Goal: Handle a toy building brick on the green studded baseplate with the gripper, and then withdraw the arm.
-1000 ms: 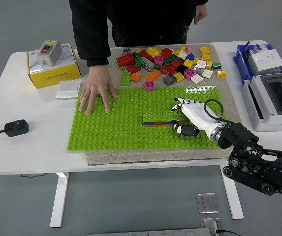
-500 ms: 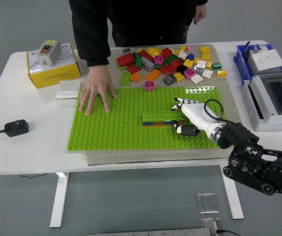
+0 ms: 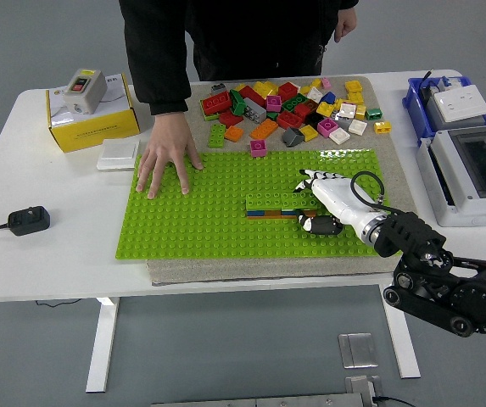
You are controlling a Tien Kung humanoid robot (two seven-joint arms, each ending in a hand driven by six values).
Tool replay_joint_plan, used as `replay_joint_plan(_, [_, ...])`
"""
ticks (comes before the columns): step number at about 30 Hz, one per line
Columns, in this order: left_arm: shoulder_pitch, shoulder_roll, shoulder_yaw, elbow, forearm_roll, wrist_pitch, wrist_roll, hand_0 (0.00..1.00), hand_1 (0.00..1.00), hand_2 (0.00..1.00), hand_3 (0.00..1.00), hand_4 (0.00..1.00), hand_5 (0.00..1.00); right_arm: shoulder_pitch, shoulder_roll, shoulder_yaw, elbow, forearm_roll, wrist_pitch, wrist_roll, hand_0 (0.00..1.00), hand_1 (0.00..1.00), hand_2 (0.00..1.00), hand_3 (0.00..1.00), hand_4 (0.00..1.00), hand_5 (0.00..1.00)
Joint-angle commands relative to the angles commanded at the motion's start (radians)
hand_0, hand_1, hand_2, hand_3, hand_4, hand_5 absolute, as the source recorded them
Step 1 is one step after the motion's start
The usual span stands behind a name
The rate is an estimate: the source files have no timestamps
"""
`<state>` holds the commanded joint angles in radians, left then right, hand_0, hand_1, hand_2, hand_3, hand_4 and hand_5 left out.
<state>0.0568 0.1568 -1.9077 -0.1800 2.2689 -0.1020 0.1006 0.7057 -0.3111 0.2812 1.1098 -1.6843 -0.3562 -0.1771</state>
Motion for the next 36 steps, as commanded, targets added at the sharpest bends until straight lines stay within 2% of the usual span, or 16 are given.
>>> replay_joint_plan(36, [-0.002,0.001,0.013,0.000,0.000,-0.002,-0.001,0.655,0.648,0.556,0.640,0.209,0.794,0.001,0.000,0.005,-0.002,-0.001,0.003,-0.002,0.931,0.984,0.998,0.647,0.560,0.399])
